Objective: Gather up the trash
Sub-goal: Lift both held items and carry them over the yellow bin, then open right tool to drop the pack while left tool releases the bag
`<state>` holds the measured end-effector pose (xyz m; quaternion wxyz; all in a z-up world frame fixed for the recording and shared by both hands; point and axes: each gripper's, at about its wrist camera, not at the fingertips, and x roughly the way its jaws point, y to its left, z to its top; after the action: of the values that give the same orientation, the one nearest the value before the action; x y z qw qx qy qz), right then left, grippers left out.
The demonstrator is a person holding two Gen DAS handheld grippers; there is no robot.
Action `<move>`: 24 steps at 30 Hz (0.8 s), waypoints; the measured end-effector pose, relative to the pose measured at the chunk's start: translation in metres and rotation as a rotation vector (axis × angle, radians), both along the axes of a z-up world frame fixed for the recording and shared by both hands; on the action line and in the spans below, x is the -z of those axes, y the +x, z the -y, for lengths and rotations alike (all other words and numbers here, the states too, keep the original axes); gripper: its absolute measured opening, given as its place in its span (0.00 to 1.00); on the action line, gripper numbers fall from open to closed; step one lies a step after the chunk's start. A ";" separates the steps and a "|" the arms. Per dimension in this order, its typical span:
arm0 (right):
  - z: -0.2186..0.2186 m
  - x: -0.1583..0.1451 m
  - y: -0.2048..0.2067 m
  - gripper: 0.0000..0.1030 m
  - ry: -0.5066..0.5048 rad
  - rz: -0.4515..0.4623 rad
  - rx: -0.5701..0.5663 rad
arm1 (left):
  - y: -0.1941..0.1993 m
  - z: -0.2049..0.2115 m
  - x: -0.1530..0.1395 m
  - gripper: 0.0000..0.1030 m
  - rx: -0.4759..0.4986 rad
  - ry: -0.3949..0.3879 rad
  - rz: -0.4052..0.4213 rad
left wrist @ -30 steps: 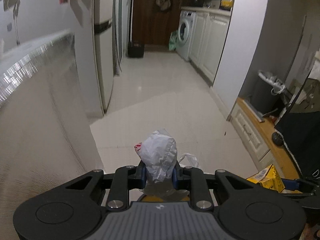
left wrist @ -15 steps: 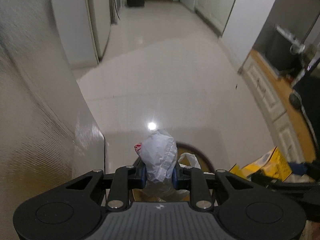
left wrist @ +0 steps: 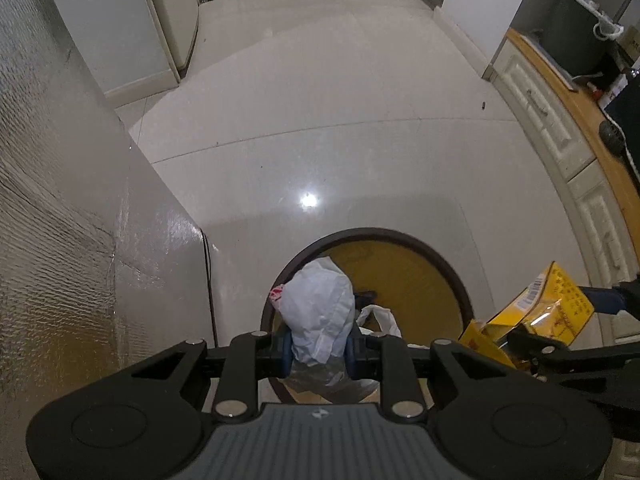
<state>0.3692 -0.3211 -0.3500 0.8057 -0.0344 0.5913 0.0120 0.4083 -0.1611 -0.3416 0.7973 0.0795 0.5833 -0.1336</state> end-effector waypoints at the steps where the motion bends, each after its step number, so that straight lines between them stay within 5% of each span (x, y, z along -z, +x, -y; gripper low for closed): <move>1: -0.003 0.005 0.002 0.66 -0.005 -0.012 -0.017 | 0.001 -0.001 0.002 0.25 0.001 0.002 -0.003; 17: -0.035 0.043 0.013 0.67 -0.005 -0.081 -0.279 | 0.015 -0.006 0.023 0.25 0.020 0.019 -0.023; 24: -0.034 0.047 0.012 0.91 -0.003 -0.077 -0.288 | 0.015 0.002 0.031 0.25 0.047 0.019 -0.033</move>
<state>0.3808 -0.2867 -0.3967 0.7724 -0.1197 0.6106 0.1277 0.4237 -0.1633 -0.3722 0.7835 0.0986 0.5954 -0.1478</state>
